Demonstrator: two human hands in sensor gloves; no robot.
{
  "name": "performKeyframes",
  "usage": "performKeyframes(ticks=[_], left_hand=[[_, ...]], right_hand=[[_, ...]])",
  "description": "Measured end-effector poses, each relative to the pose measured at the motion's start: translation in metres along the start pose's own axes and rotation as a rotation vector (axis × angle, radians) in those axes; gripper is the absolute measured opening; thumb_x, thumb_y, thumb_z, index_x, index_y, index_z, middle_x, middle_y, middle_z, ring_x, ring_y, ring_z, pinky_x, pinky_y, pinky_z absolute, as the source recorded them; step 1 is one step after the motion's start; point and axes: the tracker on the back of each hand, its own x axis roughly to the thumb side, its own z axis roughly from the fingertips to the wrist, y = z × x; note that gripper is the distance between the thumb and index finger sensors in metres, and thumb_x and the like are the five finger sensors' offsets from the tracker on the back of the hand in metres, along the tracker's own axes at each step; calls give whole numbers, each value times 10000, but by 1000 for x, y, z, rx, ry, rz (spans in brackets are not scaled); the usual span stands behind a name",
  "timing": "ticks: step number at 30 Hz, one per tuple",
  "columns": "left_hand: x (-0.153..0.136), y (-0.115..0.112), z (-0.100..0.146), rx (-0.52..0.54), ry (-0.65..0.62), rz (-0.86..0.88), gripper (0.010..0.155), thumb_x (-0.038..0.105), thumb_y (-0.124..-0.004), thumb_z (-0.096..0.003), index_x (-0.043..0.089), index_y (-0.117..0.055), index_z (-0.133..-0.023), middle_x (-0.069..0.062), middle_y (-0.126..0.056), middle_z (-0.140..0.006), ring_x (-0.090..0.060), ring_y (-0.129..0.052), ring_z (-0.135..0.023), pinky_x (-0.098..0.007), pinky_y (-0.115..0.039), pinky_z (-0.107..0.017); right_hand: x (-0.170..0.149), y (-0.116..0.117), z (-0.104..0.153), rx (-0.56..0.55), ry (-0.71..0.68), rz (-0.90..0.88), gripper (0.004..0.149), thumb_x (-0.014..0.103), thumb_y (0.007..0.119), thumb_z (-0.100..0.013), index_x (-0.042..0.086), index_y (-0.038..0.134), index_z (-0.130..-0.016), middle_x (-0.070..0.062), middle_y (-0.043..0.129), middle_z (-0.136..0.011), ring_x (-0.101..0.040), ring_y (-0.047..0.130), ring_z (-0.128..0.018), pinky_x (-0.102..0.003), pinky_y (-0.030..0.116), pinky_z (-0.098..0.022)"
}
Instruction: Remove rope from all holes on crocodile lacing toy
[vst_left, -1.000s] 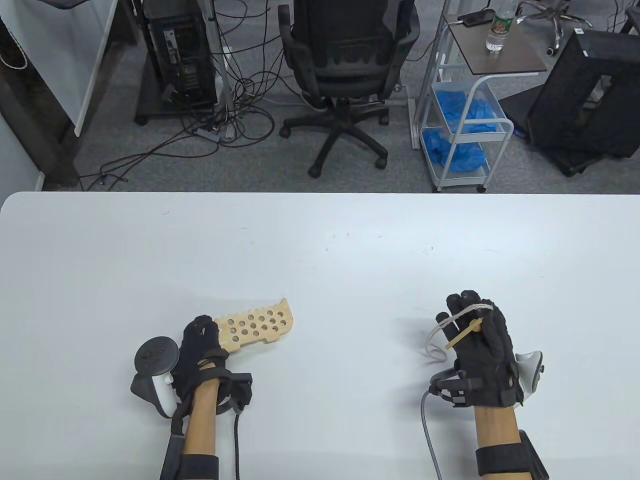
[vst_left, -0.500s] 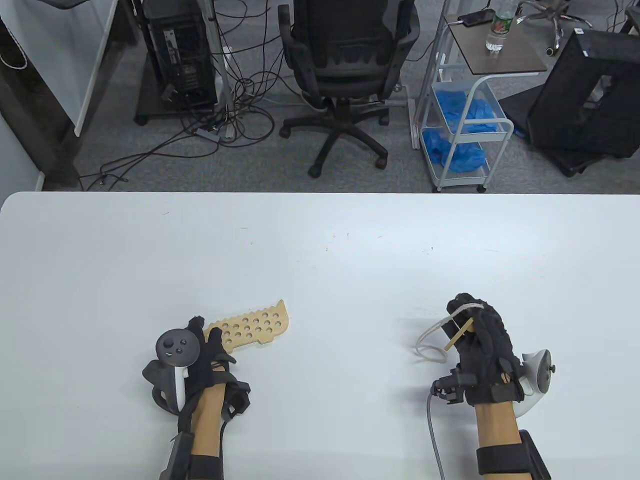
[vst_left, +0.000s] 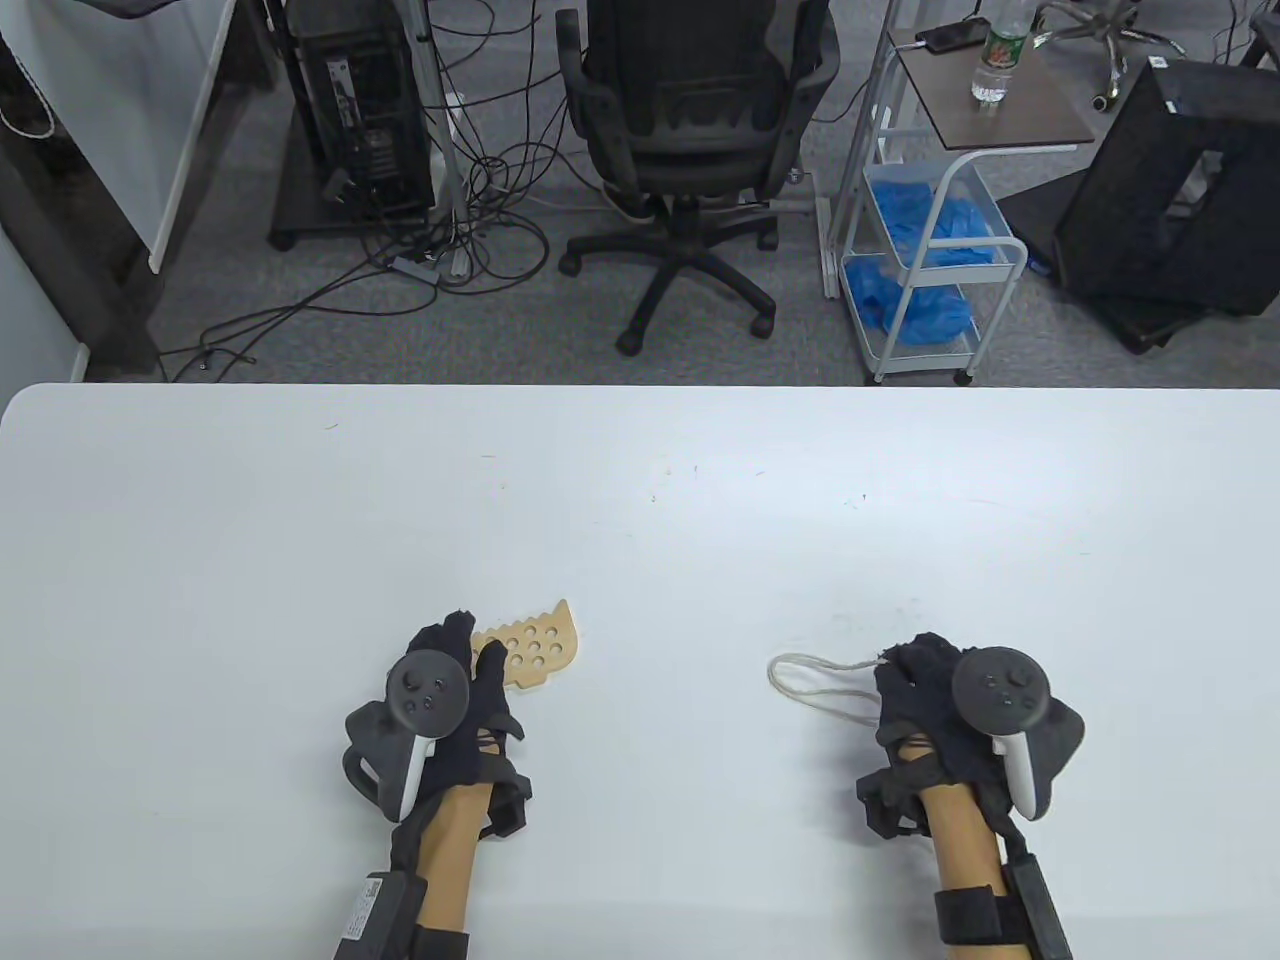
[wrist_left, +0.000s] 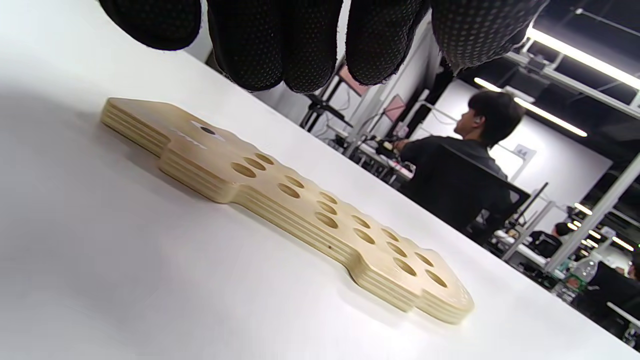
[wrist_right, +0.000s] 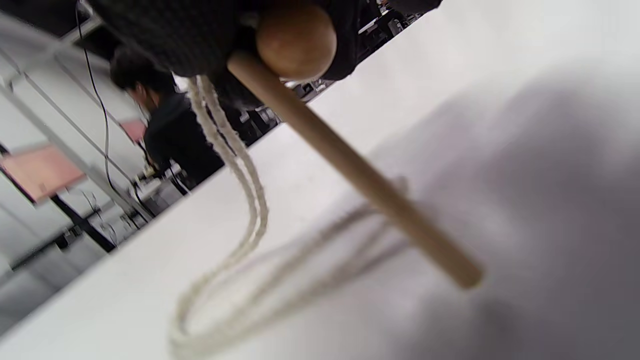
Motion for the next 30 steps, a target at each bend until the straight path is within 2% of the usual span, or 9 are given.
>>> performKeyframes(ticks=[3,7,15,19,25,30], left_hand=[[4,-3,1,-18,-23,-23,624,533,-700,-496,281,-678,-1067,-140,-716,-1095,-358,-744,-913,-604,-667,-616],[3,-4,0,-25,-22,-20,624,530,-703,-495,275,-685,-1064,-142,-721,-1092,-361,-748,-910,-605,-670,-614],[2,-4,0,-36,-18,-11,622,527,-706,-494,275,-689,-1062,-147,-729,-1087,-365,-754,-905,-605,-673,-611],[5,-4,1,-44,-33,-4,624,528,-706,-493,274,-689,-1063,-145,-730,-1087,-366,-754,-906,-608,-671,-611],[18,3,7,-38,-100,-1,641,545,-694,-500,292,-641,-1086,-128,-700,-1110,-356,-725,-936,-614,-652,-633],[39,10,18,4,-239,-30,691,576,-692,-493,313,-565,-1119,-123,-637,-1152,-365,-652,-998,-663,-587,-671]], right_hand=[[2,14,-2,45,14,92,369,292,811,-416,161,839,-760,-177,608,-1068,-568,302,-996,-795,267,-632],[-3,24,-7,70,18,114,361,295,818,-414,194,851,-760,-177,586,-1086,-564,271,-1002,-793,252,-639],[-14,30,-12,104,67,57,354,302,831,-412,229,870,-756,-163,562,-1104,-559,254,-1010,-789,237,-652],[-13,31,-13,113,53,39,402,341,815,-419,230,844,-804,-168,532,-1114,-555,236,-1010,-788,231,-649],[-4,19,-8,46,-1,-105,512,413,782,-421,209,762,-890,-180,476,-1123,-549,202,-1009,-796,178,-630],[16,5,7,-66,-149,-162,641,491,762,-416,256,586,-986,-150,368,-1151,-520,188,-1032,-803,141,-630]])
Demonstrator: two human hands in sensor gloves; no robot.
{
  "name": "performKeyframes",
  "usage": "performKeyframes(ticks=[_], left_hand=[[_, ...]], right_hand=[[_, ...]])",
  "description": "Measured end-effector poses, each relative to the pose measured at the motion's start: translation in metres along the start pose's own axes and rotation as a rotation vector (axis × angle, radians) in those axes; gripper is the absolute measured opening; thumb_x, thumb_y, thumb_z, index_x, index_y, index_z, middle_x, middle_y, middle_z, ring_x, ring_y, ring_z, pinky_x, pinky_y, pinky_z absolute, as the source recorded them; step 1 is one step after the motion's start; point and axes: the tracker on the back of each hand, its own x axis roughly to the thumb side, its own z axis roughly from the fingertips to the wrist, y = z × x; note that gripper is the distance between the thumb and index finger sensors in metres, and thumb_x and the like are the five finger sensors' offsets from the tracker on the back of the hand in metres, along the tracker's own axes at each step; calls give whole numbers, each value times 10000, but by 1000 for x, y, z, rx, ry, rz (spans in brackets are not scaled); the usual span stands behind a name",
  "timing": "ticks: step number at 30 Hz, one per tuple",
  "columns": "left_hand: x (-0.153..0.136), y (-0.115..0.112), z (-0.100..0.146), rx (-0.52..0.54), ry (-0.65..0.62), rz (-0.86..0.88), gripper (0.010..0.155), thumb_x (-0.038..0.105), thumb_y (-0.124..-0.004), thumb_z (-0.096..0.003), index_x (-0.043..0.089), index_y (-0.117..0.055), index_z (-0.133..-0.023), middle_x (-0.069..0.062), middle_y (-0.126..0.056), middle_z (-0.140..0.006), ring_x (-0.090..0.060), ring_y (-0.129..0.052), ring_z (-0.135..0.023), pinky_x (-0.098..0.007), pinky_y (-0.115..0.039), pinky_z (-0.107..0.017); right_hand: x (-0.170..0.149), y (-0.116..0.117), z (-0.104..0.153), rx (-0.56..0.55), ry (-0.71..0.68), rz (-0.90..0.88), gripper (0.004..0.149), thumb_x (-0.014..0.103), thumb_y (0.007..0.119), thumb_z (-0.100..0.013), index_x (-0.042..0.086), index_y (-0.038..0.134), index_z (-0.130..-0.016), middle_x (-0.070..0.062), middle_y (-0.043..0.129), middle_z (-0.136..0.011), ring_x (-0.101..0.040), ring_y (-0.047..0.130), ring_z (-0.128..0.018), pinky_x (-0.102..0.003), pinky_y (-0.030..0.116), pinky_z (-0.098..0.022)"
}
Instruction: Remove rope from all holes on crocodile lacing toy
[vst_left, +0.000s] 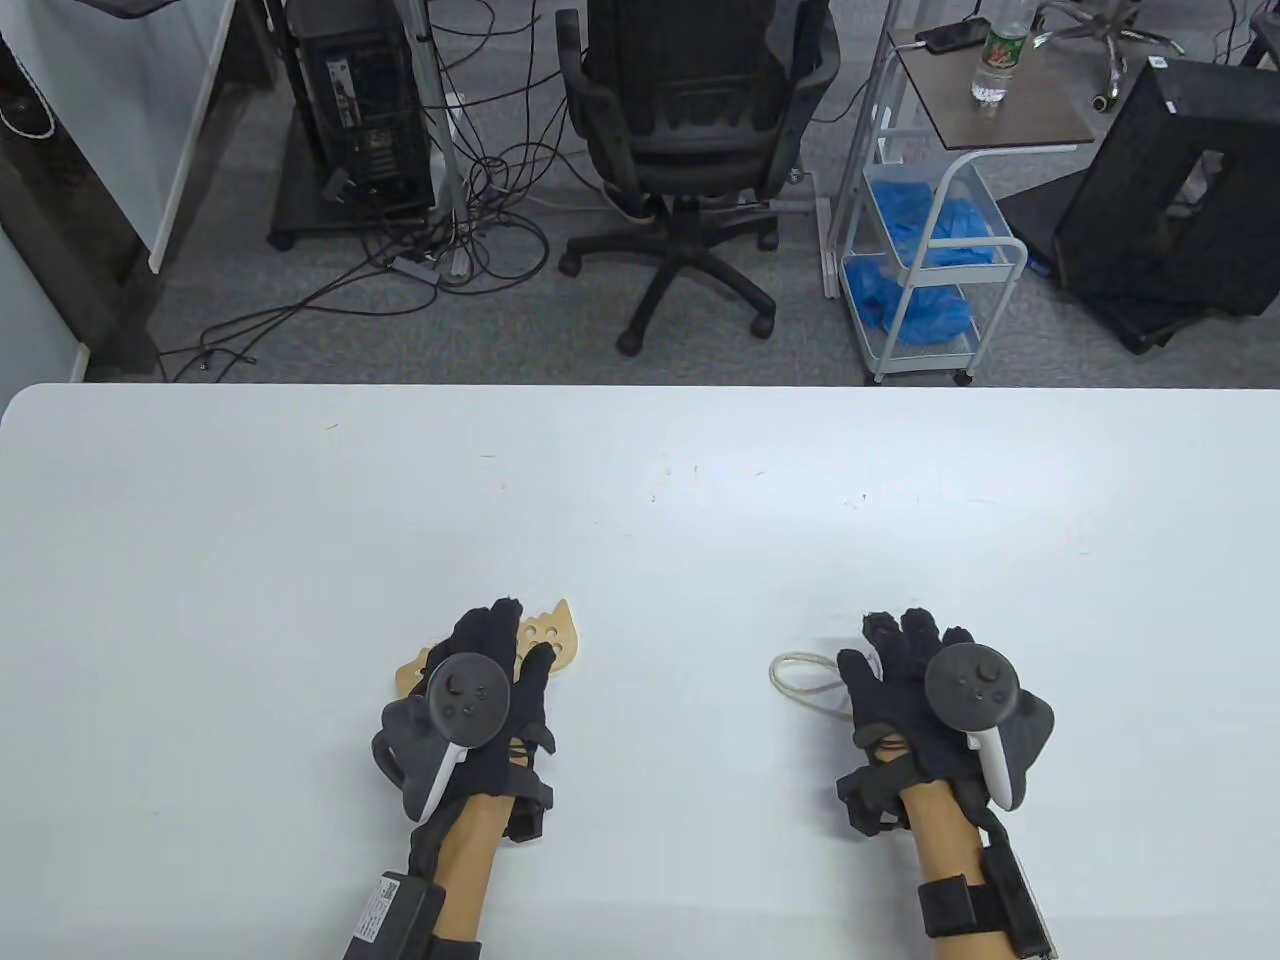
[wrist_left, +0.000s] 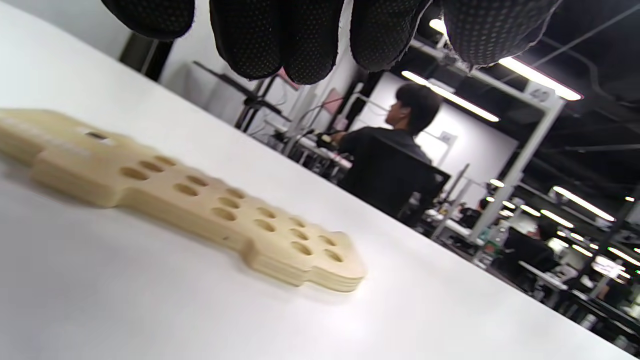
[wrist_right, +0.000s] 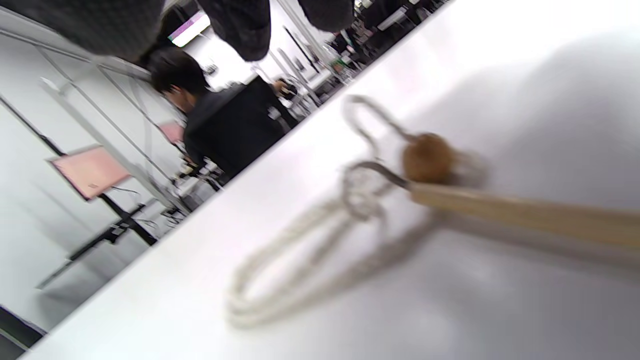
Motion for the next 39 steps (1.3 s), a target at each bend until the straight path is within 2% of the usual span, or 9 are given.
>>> performKeyframes(ticks=[3,6,8,11,14,17,23,39], left_hand=[[17,4,7,34,-87,-70,742,600,-687,-489,332,-482,-1149,-123,-551,-1196,-378,-565,-1056,-707,-517,-702],[32,6,13,46,-155,-138,800,632,-676,-483,351,-385,-1173,-125,-419,-1243,-413,-392,-1128,-780,-375,-721],[42,6,18,37,-195,-194,835,656,-668,-477,353,-336,-1182,-132,-333,-1260,-430,-282,-1150,-810,-298,-713],[50,2,22,-40,-218,-261,868,698,-612,-474,360,-256,-1189,-137,-198,-1264,-413,-129,-1155,-833,-200,-689],[52,-7,22,-147,-226,-312,900,742,-537,-464,346,-171,-1185,-168,-85,-1235,-441,-34,-1127,-849,-129,-653],[47,-17,19,-231,-210,-313,910,757,-488,-455,334,-140,-1182,-188,-45,-1220,-462,-10,-1116,-857,-110,-638],[34,-38,13,-290,-151,-373,890,758,-476,-452,345,-192,-1188,-175,-92,-1229,-445,-65,-1133,-848,-162,-661],[33,-42,11,-330,-138,-369,875,739,-502,-462,344,-220,-1190,-166,-115,-1235,-433,-73,-1137,-846,-147,-658]], right_hand=[[22,-2,12,-57,-135,84,690,533,722,-426,283,466,-1017,-130,277,-1165,-507,215,-1042,-805,132,-636],[42,0,24,-106,-234,220,722,570,684,-434,298,381,-1029,-124,207,-1170,-504,136,-1039,-813,109,-622],[56,4,34,-129,-305,358,756,635,640,-432,296,335,-1034,-133,141,-1163,-510,53,-1019,-823,72,-592],[68,11,43,-98,-369,472,812,731,547,-409,283,285,-1034,-145,56,-1146,-509,-50,-986,-830,-1,-533],[70,20,47,-28,-376,499,835,755,502,-400,261,253,-1025,-157,19,-1126,-506,-85,-969,-832,-23,-513],[66,31,46,28,-344,532,837,735,519,-404,237,255,-1022,-167,31,-1123,-508,-67,-970,-833,-9,-515],[51,53,41,124,-260,591,826,694,566,-408,207,298,-1020,-173,95,-1132,-509,3,-988,-827,21,-530],[59,52,45,136,-270,561,804,675,581,-411,214,334,-1021,-176,122,-1132,-507,17,-985,-822,34,-536]])
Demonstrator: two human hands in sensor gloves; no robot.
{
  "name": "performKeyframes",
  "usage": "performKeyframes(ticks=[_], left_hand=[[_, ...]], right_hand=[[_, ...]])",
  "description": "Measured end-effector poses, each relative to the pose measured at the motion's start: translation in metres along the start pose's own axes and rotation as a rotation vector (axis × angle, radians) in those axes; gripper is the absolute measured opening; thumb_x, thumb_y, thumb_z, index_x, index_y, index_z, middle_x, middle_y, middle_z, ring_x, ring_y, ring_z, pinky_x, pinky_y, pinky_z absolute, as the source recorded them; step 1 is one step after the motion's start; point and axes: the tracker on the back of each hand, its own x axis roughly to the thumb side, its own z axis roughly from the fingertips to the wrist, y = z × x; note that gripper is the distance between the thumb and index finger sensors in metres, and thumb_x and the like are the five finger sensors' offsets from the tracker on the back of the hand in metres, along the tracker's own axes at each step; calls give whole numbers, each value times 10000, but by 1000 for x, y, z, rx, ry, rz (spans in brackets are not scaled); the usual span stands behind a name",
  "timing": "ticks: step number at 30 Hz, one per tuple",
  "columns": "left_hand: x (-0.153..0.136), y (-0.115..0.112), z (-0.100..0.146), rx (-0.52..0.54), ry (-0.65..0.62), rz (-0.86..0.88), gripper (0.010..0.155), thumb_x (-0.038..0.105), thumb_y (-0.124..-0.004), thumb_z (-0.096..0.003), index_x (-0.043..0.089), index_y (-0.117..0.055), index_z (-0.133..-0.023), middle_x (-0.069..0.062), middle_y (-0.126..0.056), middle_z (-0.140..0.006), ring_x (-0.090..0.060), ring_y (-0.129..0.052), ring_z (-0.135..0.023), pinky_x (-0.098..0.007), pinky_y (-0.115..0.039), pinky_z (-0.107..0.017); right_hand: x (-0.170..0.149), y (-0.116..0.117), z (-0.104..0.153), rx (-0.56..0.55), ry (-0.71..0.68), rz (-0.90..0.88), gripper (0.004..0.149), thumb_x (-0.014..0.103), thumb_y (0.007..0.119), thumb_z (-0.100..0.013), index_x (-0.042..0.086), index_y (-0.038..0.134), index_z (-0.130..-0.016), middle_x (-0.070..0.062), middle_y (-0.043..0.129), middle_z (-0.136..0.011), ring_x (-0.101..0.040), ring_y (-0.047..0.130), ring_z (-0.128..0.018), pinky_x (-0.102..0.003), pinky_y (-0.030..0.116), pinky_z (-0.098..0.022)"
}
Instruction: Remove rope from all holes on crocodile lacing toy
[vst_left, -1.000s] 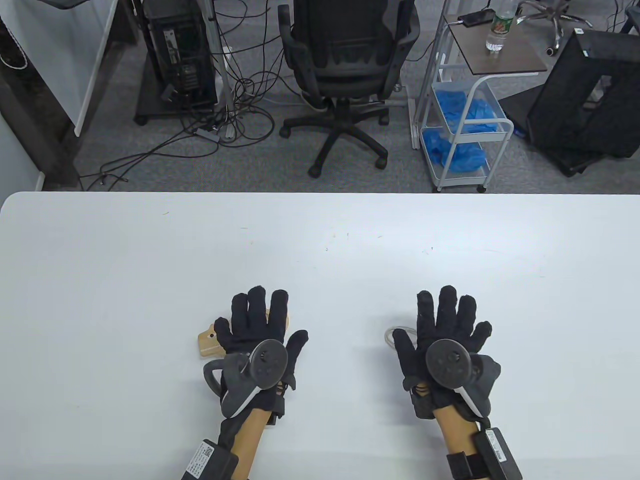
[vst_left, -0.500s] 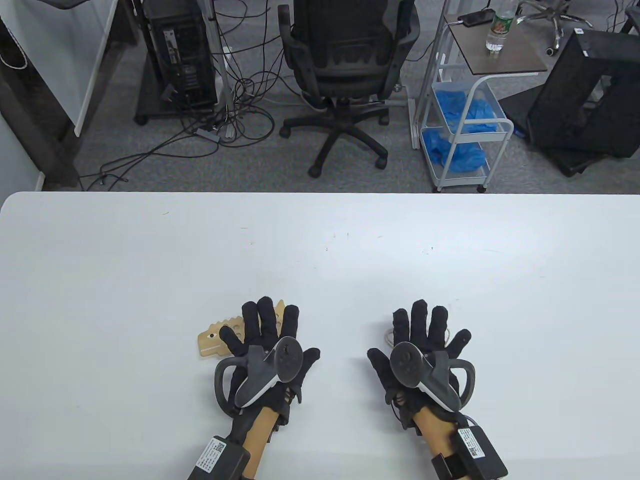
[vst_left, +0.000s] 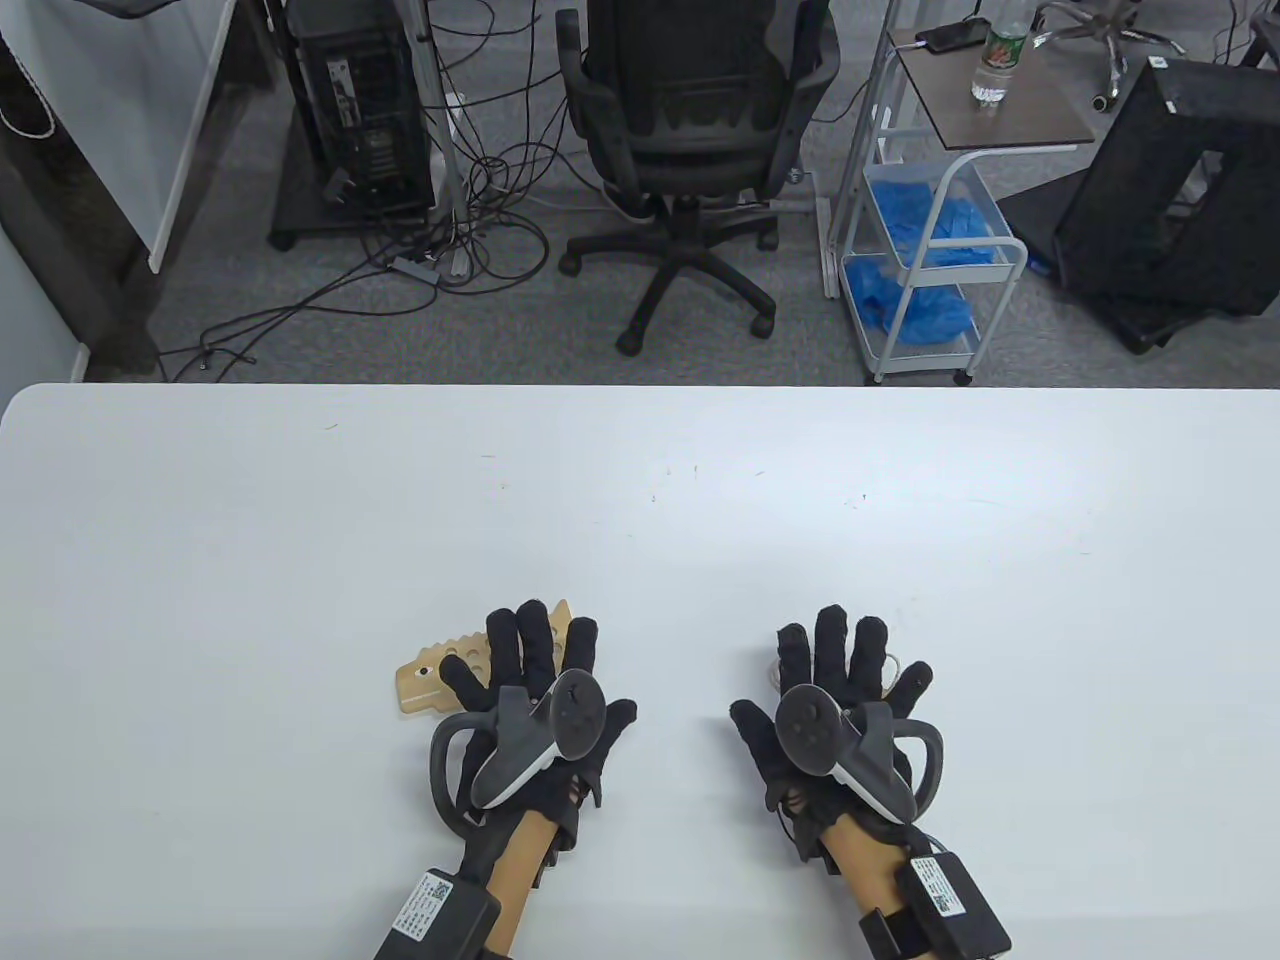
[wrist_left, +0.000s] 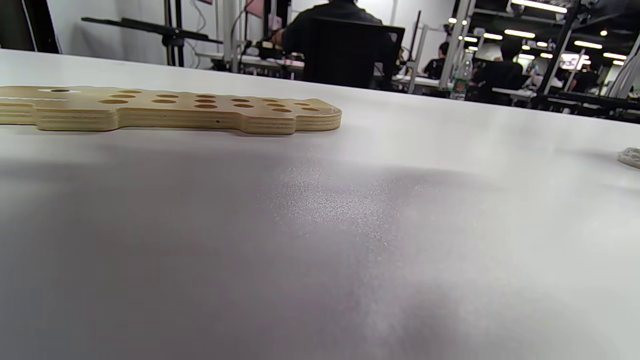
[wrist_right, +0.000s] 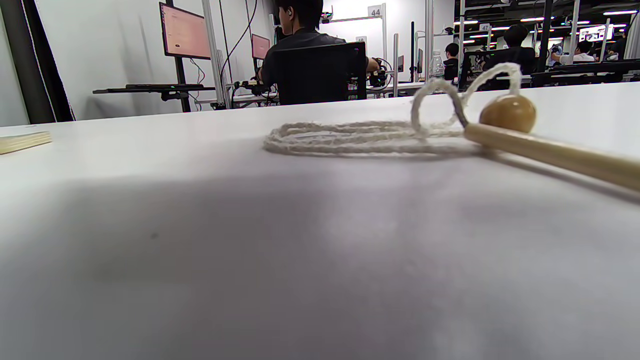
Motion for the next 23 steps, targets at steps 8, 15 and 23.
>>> performKeyframes(ticks=[8,15,23], left_hand=[[0,0,0,4,2,-1,868,730,-524,-467,346,-240,-1191,-164,-131,-1238,-431,-88,-1141,-845,-148,-659],[1,0,0,3,0,1,861,724,-529,-470,347,-245,-1190,-164,-141,-1239,-430,-96,-1142,-844,-149,-660],[-1,0,-1,2,2,9,856,718,-535,-474,344,-252,-1191,-163,-147,-1240,-432,-102,-1142,-844,-150,-659]], right_hand=[[1,-3,1,-5,0,-3,796,666,594,-412,210,356,-1021,-179,138,-1133,-509,26,-984,-821,35,-533],[1,-4,1,5,5,-5,790,658,602,-414,207,370,-1019,-183,153,-1133,-509,33,-983,-820,38,-532],[2,-5,1,6,5,-1,784,651,609,-415,204,382,-1019,-183,153,-1131,-509,33,-981,-819,39,-532]])
